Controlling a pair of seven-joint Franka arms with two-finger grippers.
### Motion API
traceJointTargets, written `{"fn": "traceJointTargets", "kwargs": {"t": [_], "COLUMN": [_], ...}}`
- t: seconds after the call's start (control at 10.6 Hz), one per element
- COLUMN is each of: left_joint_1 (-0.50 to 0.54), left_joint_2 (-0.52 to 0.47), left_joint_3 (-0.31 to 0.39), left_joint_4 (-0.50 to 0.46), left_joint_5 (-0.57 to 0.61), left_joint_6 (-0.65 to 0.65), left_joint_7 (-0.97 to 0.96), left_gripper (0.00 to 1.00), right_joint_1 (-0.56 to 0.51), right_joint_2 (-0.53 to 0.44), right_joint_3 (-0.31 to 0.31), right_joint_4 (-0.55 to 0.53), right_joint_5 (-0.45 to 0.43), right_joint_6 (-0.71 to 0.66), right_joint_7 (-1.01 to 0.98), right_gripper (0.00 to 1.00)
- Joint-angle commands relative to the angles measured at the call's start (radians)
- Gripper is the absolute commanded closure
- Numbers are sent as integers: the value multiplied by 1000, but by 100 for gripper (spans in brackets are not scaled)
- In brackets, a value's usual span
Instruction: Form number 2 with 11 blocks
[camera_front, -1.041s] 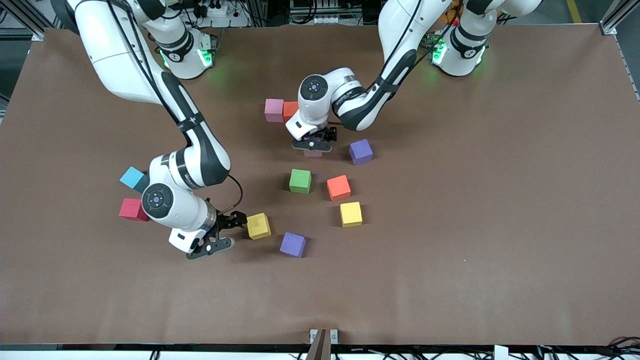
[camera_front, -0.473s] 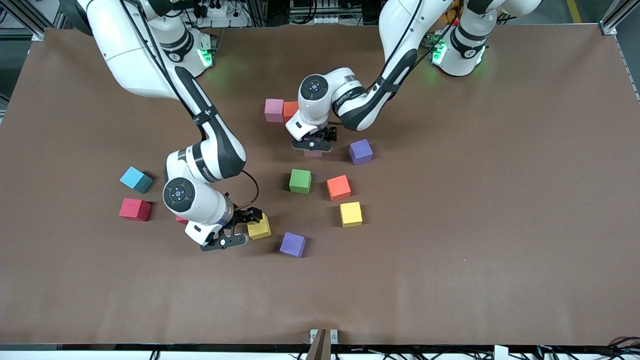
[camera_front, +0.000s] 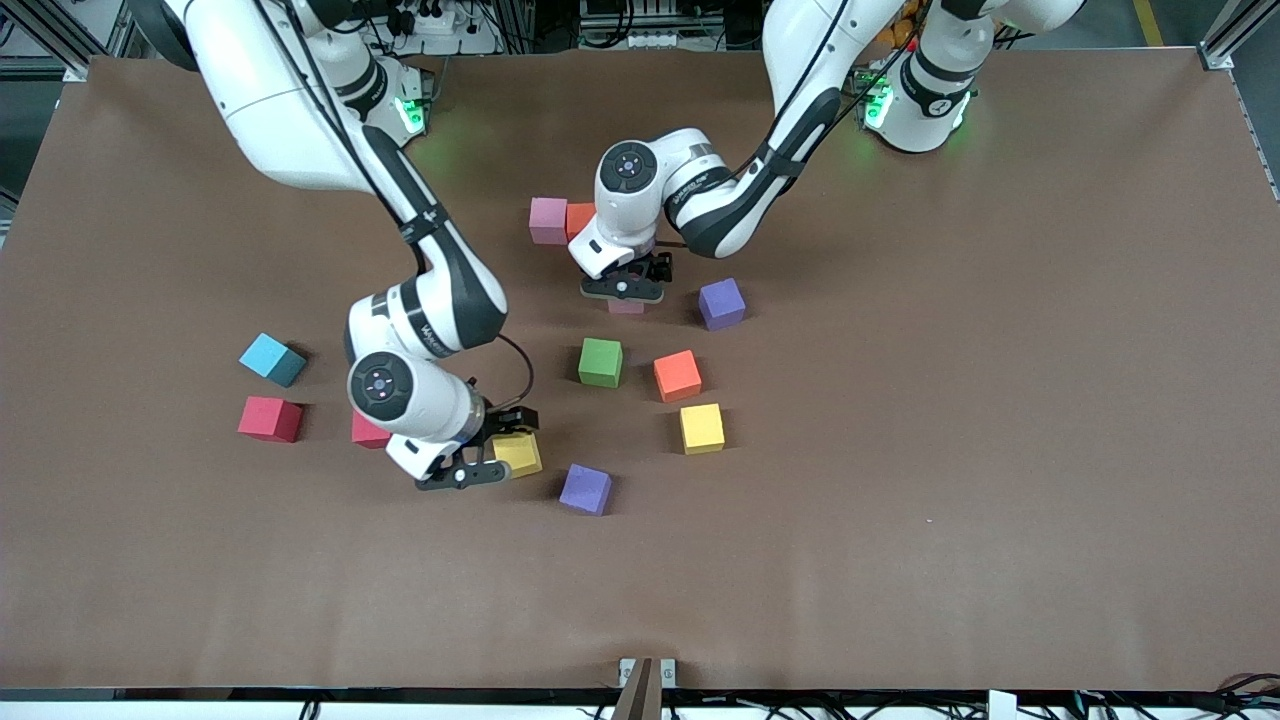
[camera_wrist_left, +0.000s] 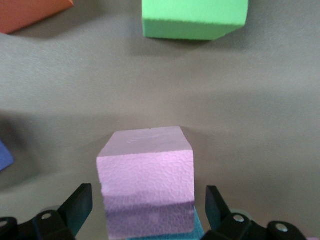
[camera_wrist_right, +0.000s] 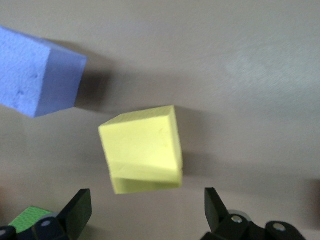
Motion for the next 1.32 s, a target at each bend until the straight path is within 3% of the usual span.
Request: {"fn": "traceJointTargets", "kwargs": {"t": [0.0,0.28,0.57,0.66,0.85,1.23], "left_joint_1": [58,238,369,420,426,426], "left_joint_2": [-110,-202,-196,-189,-198,-231], "left_joint_3": [-19,-89,-118,-123,-128,-164], "left_joint_4": [-13,-22,-41,-86,-233,-314], "left_joint_5": [16,-35,-38,-39,-39,-39], "left_joint_6": [-116,-219,-218,-152,39,40], "left_joint_7": [-6,194,264,259,212,9], "left_gripper": [0,0,0,0,0,0], "right_joint_1": [29,89,155,183,212,237], "right_joint_2": [1,-1,-4,-4,1,5], "right_joint_3": [2,2,8,8,8,5], "right_joint_4": [16,14,14,13,11,-6], "right_joint_5": [-7,-6,-4,-4,-4,-12], "right_joint_6": [-46,-57,-53,-49,-43,-15], "right_joint_7": [80,125,194,200,200,225], "right_gripper": [0,0,0,0,0,0]}}
